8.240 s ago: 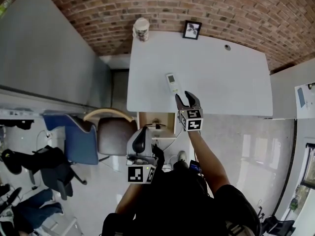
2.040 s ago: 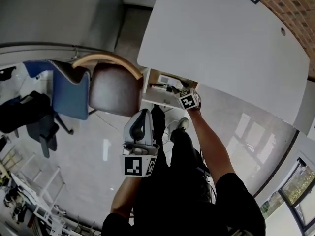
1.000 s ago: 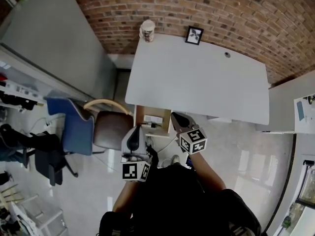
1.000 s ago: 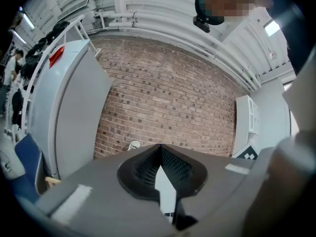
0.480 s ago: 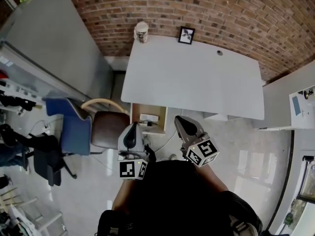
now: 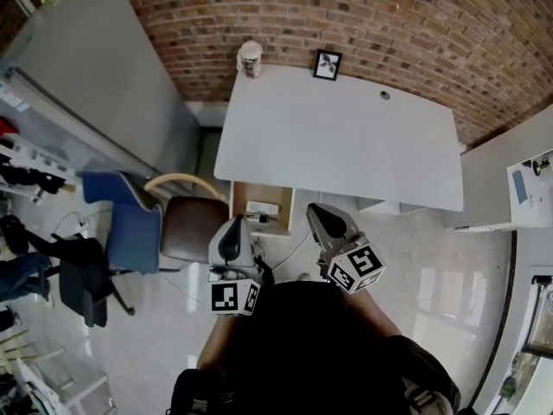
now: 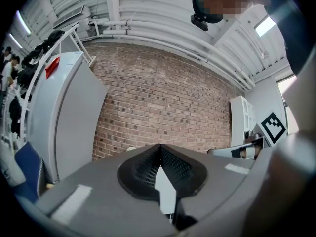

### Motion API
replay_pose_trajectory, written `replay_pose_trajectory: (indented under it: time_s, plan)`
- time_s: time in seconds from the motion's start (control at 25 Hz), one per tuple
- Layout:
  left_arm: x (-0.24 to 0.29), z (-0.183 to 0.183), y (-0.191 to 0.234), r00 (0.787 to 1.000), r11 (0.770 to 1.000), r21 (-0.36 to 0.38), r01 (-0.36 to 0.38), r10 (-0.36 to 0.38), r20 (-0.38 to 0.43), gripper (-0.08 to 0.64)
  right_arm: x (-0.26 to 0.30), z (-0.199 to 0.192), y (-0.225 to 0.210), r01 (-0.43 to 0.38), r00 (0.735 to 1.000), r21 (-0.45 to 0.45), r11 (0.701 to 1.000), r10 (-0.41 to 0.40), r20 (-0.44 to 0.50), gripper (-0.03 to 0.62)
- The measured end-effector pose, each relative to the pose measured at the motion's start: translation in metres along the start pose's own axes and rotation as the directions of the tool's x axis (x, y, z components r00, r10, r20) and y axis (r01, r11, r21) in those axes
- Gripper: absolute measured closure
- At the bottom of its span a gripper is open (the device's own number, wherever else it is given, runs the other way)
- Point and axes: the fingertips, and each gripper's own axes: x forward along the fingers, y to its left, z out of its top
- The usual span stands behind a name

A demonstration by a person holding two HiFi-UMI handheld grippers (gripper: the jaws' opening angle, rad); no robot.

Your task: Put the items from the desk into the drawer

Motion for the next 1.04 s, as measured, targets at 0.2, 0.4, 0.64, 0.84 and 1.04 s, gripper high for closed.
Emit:
replay_pose_trajectory:
  time_s: [0.2, 0.4, 0.64, 0.84, 1.04]
  plan:
    - [-0.005, 0.001, 0.003, 1.000, 1.000, -0.002, 0.003, -0.003, 0.001, 0.540, 0.001, -0.002, 0.006, 0.000, 1.000, -0.013, 1.000, 0.000, -0.001, 0.588]
    - [-0.008, 0.002, 0.005, 1.000, 1.000, -0.005, 0.005, -0.005, 0.005, 0.540, 0.000, -0.002, 0.011, 0.006, 1.000, -0.023, 1.000, -0.006, 0.000, 0.588]
    - [-0.012, 0.002, 0.004, 1.000, 1.000, -0.006, 0.017, -0.017, 0.010, 0.540, -0.003, -0.006, 0.015, 0.012, 1.000, -0.021, 1.000, -0.012, -0.002, 0.588]
    - [-0.016, 0.004, 0.002, 1.000, 1.000, 0.000, 0.016, -0.016, 0.012, 0.540, -0.007, -0.006, 0.017, 0.015, 1.000, -0.019, 1.000, -0.014, 0.005, 0.588]
    - [-0.022, 0.006, 0.003, 1.000, 1.000, -0.007, 0.006, -0.006, 0.014, 0.540, -0.010, -0.005, 0.021, 0.011, 1.000, -0.023, 1.000, -0.011, 0.008, 0.588]
